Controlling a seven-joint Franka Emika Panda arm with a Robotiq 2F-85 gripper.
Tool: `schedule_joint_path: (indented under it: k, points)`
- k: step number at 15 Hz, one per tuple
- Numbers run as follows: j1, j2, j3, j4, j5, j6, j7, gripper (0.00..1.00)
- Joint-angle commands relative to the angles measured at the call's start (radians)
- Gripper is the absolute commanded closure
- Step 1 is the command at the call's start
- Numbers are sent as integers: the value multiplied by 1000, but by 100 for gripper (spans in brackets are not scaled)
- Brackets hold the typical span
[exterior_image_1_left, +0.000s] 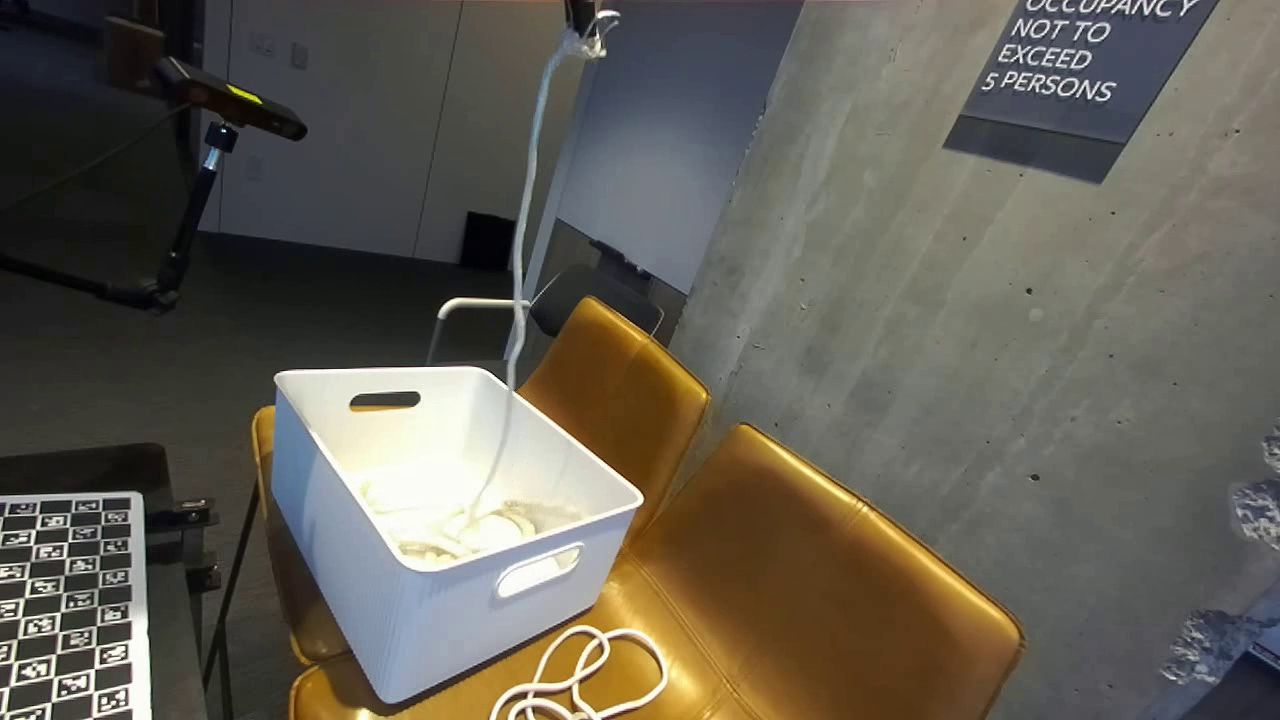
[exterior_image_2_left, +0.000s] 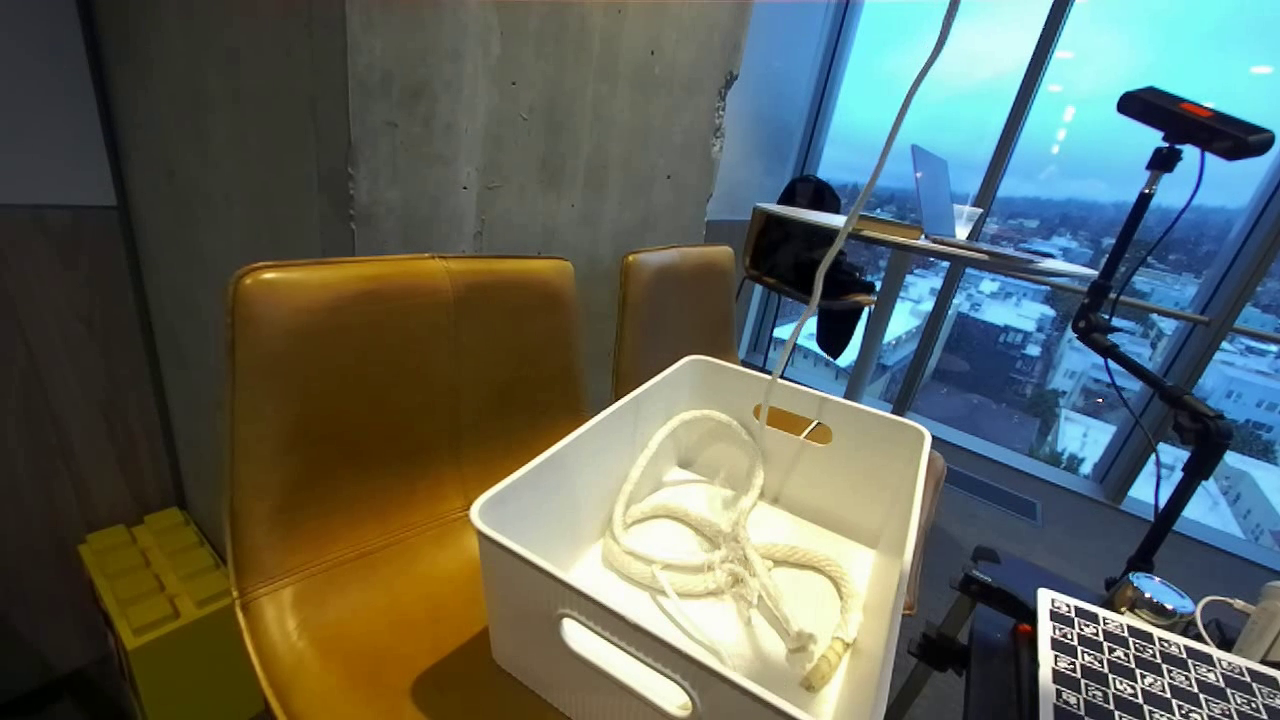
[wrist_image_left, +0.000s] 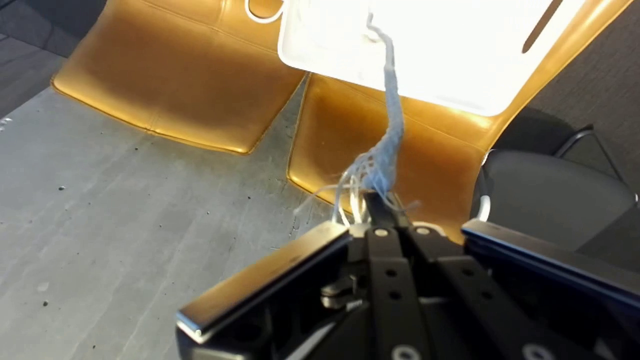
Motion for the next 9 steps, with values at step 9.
schedule_joint_path:
  k: [9]
  points:
    - [-50,103,-70,-161,62,201,-93,73]
